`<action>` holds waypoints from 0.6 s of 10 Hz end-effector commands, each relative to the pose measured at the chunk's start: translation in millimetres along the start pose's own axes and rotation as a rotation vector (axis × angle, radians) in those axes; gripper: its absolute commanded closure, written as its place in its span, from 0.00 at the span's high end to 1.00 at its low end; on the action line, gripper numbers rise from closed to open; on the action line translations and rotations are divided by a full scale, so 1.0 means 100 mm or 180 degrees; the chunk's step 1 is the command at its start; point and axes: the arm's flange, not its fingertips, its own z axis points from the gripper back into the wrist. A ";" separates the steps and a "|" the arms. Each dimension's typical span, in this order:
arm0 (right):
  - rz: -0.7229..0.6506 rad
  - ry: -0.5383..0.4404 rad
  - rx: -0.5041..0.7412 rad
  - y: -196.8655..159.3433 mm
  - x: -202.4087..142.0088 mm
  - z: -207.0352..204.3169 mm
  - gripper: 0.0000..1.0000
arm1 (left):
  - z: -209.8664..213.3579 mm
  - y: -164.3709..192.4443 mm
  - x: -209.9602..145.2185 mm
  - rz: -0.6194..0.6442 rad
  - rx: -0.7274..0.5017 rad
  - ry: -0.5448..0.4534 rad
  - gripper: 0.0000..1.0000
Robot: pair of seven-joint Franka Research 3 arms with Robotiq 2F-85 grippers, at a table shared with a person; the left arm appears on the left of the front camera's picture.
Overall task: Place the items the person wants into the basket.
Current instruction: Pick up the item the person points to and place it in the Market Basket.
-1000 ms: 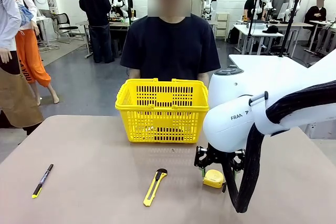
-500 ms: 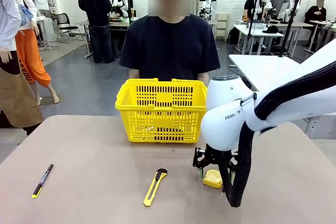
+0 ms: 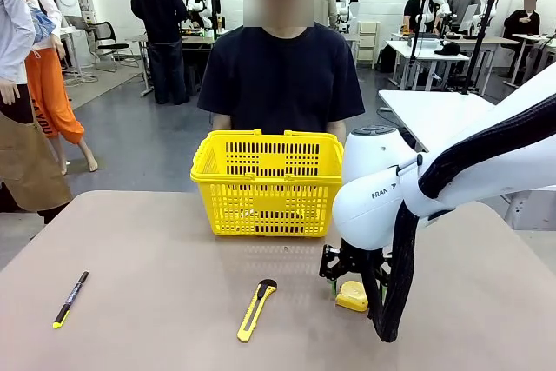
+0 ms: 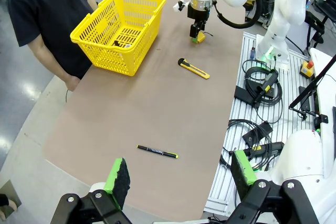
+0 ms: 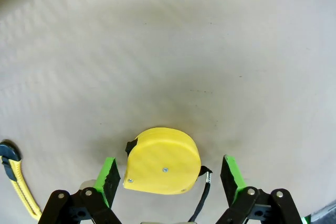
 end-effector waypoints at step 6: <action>0.0178 -0.0018 0.0172 0.08 0.03 -0.03 0.18 | 0.01 -0.01 -0.01 -0.0074 -0.0013 -0.0060 1.00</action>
